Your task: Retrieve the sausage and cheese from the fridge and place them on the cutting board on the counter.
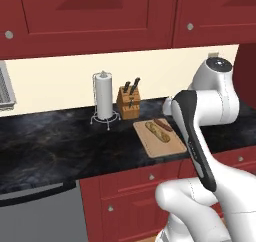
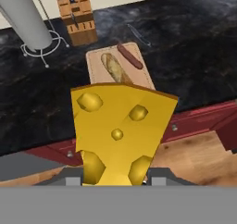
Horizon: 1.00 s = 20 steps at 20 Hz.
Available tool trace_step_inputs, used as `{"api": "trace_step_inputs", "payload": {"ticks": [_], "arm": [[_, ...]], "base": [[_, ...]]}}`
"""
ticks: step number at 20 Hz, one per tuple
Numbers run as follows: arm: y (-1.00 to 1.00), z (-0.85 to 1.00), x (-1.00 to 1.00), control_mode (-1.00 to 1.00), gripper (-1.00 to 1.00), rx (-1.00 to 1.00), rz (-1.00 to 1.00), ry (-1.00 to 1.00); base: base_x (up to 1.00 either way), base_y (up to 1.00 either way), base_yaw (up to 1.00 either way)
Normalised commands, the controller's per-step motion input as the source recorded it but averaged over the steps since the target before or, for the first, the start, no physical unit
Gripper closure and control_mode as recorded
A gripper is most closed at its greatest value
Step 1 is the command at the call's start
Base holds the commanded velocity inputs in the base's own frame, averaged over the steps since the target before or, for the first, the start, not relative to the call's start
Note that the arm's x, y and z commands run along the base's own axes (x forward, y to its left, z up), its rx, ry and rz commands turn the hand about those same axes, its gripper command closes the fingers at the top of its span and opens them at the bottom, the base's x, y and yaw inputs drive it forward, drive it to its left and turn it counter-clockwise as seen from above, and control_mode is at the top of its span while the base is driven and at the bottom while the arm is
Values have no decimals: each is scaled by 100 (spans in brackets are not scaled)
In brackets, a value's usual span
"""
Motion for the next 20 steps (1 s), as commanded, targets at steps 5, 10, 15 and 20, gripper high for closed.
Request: {"api": "trace_step_inputs", "payload": {"ticks": [5,10,15,20], "arm": [[0,0,0,100,100,0,0,0],[0,0,0,100,100,0,0,0],[0,0,0,100,100,0,0,0],[0,0,0,100,100,0,0,0]], "base": [[65,24,0],[57,7,0],[17,4,0],[0,0,0]]}}
